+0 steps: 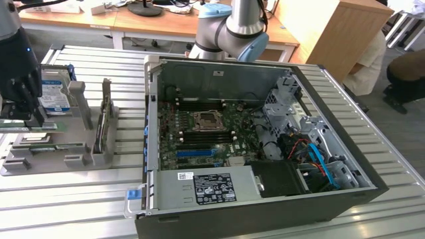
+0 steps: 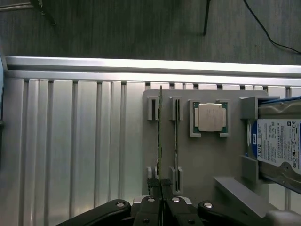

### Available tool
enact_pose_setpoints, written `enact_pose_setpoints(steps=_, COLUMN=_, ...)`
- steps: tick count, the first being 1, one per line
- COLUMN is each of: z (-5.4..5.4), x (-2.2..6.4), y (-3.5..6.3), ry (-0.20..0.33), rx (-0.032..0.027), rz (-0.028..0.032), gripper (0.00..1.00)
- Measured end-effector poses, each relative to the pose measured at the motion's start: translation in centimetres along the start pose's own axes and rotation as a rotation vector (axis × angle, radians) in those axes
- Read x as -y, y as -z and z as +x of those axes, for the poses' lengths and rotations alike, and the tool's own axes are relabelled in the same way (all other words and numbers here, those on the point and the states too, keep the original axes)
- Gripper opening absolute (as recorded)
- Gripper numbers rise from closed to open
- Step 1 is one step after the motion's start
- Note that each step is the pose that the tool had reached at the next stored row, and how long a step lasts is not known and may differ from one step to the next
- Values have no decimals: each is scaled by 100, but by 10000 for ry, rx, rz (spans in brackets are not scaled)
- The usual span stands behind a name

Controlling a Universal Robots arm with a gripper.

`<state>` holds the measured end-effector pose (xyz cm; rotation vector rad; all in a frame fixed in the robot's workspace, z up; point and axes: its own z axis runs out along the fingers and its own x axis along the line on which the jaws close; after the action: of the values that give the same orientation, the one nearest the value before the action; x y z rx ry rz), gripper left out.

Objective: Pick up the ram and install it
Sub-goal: 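Pick up the ram and move it above insertion slot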

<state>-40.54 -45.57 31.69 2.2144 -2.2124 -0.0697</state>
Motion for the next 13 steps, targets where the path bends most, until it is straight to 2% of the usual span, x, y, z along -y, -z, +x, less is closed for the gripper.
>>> enact_pose_setpoints(steps=13, z=-5, x=-8, y=206, ry=0, rx=0, rz=-1, gripper=12)
